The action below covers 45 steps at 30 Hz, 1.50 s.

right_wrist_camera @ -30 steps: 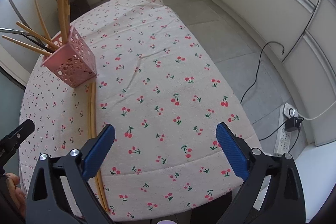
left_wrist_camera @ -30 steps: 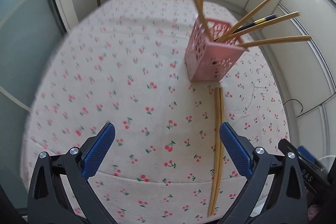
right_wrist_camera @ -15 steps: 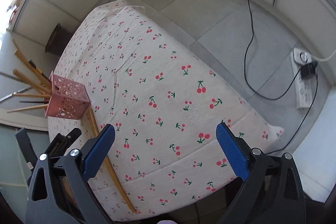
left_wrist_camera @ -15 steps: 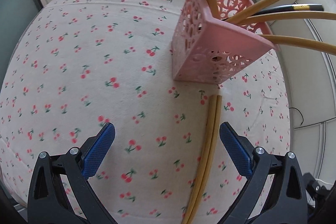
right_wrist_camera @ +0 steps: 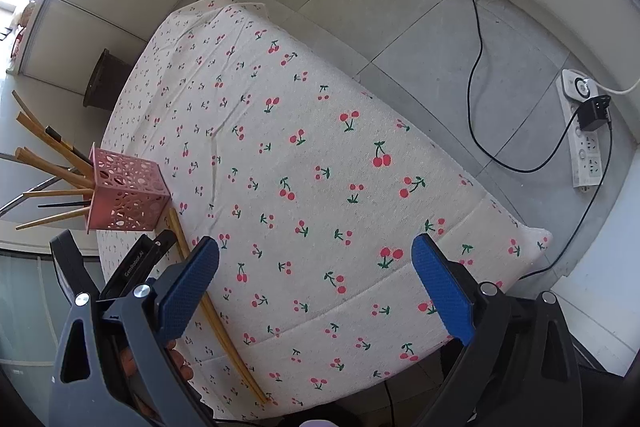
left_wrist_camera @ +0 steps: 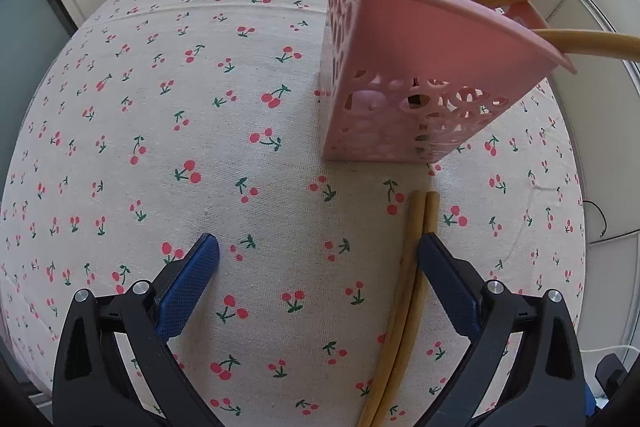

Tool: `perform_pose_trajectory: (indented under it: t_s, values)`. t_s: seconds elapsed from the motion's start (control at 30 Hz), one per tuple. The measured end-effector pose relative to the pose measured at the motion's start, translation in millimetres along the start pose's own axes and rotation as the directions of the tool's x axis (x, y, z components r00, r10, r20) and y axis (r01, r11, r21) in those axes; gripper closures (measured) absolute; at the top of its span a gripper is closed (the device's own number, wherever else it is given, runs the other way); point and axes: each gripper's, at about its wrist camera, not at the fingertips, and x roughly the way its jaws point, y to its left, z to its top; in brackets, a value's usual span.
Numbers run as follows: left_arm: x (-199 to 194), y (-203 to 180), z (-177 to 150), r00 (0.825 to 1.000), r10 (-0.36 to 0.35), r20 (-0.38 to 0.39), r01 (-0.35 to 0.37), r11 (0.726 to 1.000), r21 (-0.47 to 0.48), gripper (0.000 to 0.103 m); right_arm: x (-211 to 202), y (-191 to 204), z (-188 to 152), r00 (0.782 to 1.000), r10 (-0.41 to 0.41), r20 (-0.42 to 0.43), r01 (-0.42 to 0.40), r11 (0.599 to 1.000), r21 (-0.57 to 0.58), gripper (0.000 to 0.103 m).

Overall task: Organize utensils
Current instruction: 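Grasp a wooden chopstick with each gripper, then lift both wooden chopsticks and carry them over the pink holder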

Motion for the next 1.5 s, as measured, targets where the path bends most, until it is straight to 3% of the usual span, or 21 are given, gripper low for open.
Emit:
perform_pose_trajectory:
  t_s: [0.1,0.17,0.2,0.27,0.33,0.43,0.6,0.8,0.87,0.93,1.07,1.1,1.17,1.23,1.3,1.37,1.5]
  values:
    - [6,-9,0,0.999,0.049,0.010,-0.050,0.996,0.071,0.007,1,0,-1,1.000,-0.009,0.000,0.009,1.000,-0.006,0.009]
    - [9,-18,0,0.998,0.052,0.040,-0.056,0.993,0.103,0.011,2,0,-1,1.000,-0.018,0.001,0.018,1.000,-0.009,0.009]
    - [7,-20,0,0.998,0.045,0.045,-0.050,0.992,0.117,0.018,4,1,-1,1.000,-0.023,0.000,0.023,1.000,-0.012,0.009]
    - [0,-25,-3,0.998,0.028,0.060,-0.037,0.987,0.158,0.042,7,4,-2,0.999,-0.036,-0.005,0.036,0.999,-0.030,0.009]
    - [-7,-28,-8,0.998,0.008,0.064,-0.022,0.974,0.226,0.081,12,10,-3,0.998,-0.059,-0.005,0.058,0.997,-0.059,0.009]
    - [-15,-17,-18,0.999,-0.012,0.050,-0.004,0.956,0.294,0.096,24,31,-7,0.996,-0.091,-0.004,0.090,0.987,-0.131,0.009]
    - [-32,27,-25,0.999,-0.015,0.029,0.008,0.970,0.242,0.096,49,71,-12,0.996,-0.086,0.003,0.085,0.974,-0.210,0.009]
    - [-81,59,-14,0.989,-0.025,0.146,-0.002,0.984,0.180,0.096,83,121,-25,0.997,-0.071,-0.007,0.067,0.961,-0.267,0.009]
    - [-93,70,-10,0.983,-0.052,0.176,0.025,0.988,0.151,0.096,96,134,-30,0.995,-0.097,-0.009,0.090,0.953,-0.288,0.008]
    - [-103,82,-10,0.977,-0.089,0.195,0.065,0.990,0.127,0.096,103,149,-35,0.987,-0.152,0.053,0.161,0.930,-0.329,0.007]
    - [-112,90,-6,0.968,-0.142,0.205,0.125,0.988,0.092,0.096,111,162,-39,0.977,-0.175,0.118,0.207,0.904,-0.375,0.011]
    - [-113,89,-5,0.967,-0.145,0.208,0.130,0.988,0.086,0.096,112,164,-39,0.974,-0.180,0.137,0.219,0.898,-0.382,0.014]
    - [-115,93,-3,0.966,-0.151,0.210,0.138,0.987,0.078,0.096,110,167,-38,0.965,-0.198,0.174,0.253,0.880,-0.403,0.045]
    - [-116,96,-3,0.966,-0.159,0.206,0.147,0.986,0.072,0.096,109,170,-33,0.969,-0.178,0.171,0.235,0.876,-0.421,0.070]
    - [-117,97,-4,0.964,-0.172,0.200,0.162,0.985,0.065,0.096,107,166,-28,0.978,-0.154,0.139,0.199,0.884,-0.422,0.088]
    - [-117,96,-4,0.962,-0.185,0.199,0.175,0.982,0.065,0.096,106,160,-25,0.984,-0.134,0.114,0.170,0.891,-0.420,0.093]
    - [-118,96,-4,0.958,-0.197,0.206,0.187,0.980,0.071,0.096,107,147,-21,1.000,-0.008,0.009,0.011,0.923,-0.384,0.095]
